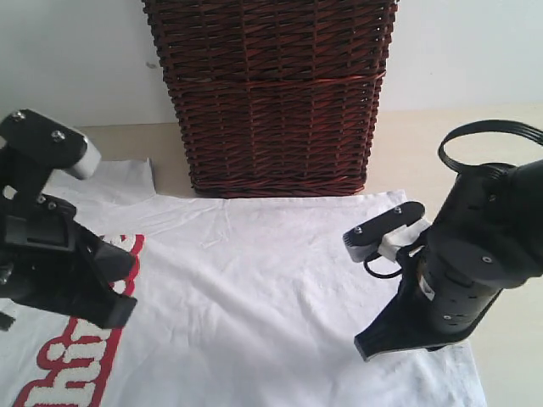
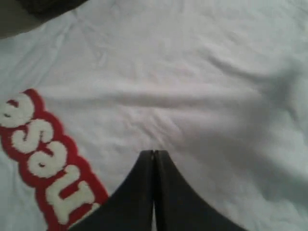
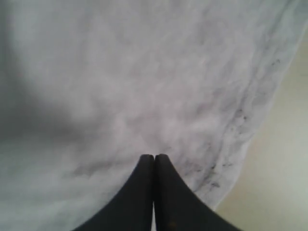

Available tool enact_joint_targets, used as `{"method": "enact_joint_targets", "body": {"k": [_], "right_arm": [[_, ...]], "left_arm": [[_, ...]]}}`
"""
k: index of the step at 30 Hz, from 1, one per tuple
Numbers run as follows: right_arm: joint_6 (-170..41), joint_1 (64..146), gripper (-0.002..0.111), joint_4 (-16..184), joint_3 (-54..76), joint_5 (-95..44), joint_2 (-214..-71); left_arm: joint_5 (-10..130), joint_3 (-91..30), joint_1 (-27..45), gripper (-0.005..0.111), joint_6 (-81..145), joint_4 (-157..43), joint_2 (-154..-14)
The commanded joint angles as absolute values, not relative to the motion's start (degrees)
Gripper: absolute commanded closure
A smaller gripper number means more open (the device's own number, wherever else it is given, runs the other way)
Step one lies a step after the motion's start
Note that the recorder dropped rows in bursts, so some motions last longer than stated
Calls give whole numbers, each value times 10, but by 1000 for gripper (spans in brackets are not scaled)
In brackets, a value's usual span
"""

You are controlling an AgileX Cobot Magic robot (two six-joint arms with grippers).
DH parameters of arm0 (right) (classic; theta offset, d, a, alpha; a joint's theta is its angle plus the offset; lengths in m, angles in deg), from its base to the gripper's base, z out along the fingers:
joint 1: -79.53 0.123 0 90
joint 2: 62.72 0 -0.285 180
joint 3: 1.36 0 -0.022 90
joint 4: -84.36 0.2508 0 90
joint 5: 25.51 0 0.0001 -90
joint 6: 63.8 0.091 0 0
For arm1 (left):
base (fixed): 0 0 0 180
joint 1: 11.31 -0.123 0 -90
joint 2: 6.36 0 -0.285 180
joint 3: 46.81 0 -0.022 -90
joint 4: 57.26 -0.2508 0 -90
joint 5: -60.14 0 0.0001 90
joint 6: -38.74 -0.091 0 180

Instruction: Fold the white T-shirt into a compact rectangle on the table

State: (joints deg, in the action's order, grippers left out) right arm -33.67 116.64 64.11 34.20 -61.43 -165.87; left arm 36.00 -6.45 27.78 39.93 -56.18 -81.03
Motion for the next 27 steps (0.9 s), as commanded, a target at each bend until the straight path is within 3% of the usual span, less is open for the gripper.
{"method": "enact_joint_targets", "body": {"k": [1,13,21,27], "right_arm": [[-379,1101,108,654,342,-598,-1716],[-430,1018,108,678,314,-705,-1774],[-427,1008,108,665,290,-712,-1745],[-445,1008,108,669,250,-738,-1695]], "left_arm": [[394,-63,224,107,420,-565,-808],[422,-64,147,104,407,-565,-809],[205,-117,149,56,229,-593,-829],[182,-95,149,53,24,-637,-851]]}}
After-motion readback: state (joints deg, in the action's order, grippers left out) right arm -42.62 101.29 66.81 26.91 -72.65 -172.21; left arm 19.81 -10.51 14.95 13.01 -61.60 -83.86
